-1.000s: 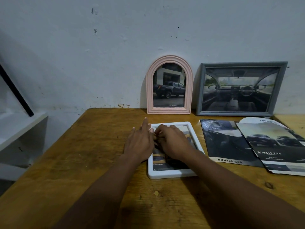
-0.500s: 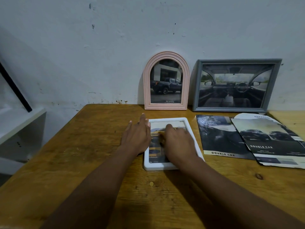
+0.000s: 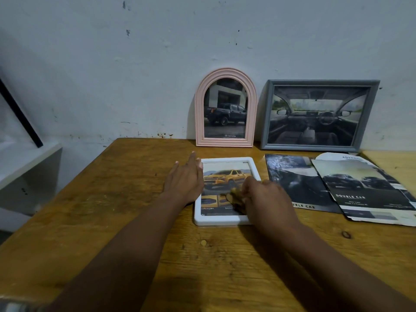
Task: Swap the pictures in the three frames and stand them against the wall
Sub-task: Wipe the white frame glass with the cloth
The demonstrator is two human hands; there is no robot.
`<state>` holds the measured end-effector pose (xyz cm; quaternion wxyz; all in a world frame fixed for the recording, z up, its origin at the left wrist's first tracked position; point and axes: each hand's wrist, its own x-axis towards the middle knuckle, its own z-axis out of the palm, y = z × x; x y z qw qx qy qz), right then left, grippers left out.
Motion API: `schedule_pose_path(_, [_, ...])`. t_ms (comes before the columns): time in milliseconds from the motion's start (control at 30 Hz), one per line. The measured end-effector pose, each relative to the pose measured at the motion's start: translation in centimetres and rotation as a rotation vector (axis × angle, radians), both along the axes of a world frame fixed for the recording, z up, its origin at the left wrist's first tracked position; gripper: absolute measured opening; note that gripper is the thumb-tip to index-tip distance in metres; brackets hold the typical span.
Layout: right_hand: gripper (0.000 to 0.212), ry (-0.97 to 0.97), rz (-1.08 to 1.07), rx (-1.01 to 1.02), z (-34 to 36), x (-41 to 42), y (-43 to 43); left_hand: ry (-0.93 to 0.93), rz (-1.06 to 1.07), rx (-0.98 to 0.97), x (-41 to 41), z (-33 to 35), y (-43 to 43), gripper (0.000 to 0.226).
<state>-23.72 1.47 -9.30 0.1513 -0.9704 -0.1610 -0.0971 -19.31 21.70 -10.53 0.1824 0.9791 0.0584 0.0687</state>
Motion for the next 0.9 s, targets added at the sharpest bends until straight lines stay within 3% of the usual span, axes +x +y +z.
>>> schedule_pose_path(200, [0.029,-0.038,0.029,0.163,-1.2,-2.7,5.7,-0.003,0.002,0.004,-0.1,0.1,-0.1,0.056])
schedule_pose_path(367, [0.022,0.248,0.39,0.336,-1.1,-0.9,2.4,-0.005,-0.011,0.013,0.0,0.0,0.1,0.057])
schedule_pose_path(500, [0.025,0.149,0.533,0.071,0.9,0.6,-0.2,0.014,-0.001,0.05,0.1,0.0,0.2,0.056])
schedule_pose_path(600, [0.021,0.114,0.482,-0.086,1.5,1.1,-3.0,0.024,0.0,0.076,0.3,0.1,0.2,0.056])
schedule_pose_path(733, [0.021,0.092,0.429,-0.09,1.4,1.0,-5.3,0.046,0.005,0.088,0.0,0.6,-0.1,0.056])
schedule_pose_path(800, [0.021,0.111,0.419,-0.015,1.1,1.0,-5.3,0.056,-0.004,0.1,-0.3,0.9,-0.4,0.056])
schedule_pose_path(900, [0.021,0.223,0.373,0.274,0.7,1.3,-5.6,0.066,-0.015,0.102,-0.4,0.9,-0.4,0.056])
